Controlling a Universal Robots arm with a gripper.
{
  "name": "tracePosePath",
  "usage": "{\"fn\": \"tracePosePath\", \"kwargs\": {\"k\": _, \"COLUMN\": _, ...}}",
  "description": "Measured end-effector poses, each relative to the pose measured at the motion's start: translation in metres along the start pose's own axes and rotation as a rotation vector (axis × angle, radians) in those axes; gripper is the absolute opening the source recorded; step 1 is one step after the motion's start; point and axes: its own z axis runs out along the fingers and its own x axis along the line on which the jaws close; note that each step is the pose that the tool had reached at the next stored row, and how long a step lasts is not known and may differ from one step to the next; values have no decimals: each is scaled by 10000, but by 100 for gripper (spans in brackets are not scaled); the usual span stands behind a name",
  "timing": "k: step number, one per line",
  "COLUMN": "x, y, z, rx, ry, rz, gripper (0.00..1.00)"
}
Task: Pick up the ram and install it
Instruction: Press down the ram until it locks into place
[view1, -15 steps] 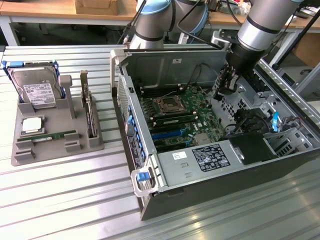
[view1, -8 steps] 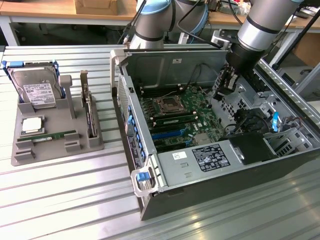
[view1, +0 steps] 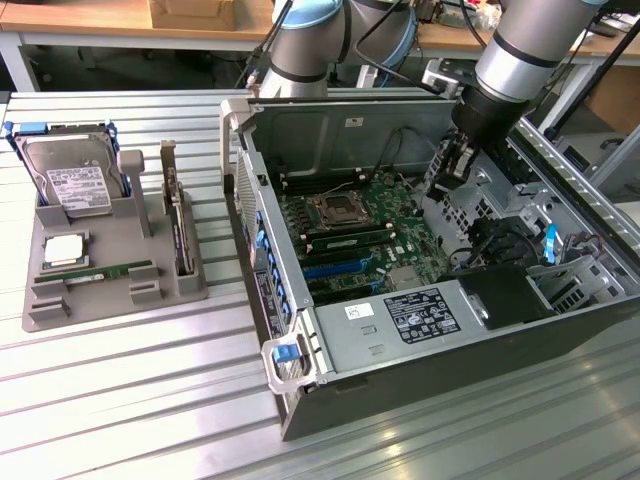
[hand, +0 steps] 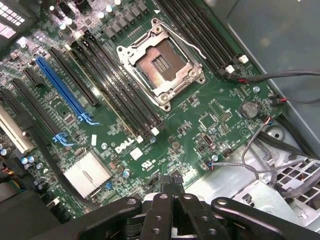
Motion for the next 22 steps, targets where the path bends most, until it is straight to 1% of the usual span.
{"fn": "tracePosePath", "kwargs": {"k": 22, "x": 0, "y": 0, "z": 0, "rx": -8, "ry": -67, "rz": 1378, "gripper": 11}}
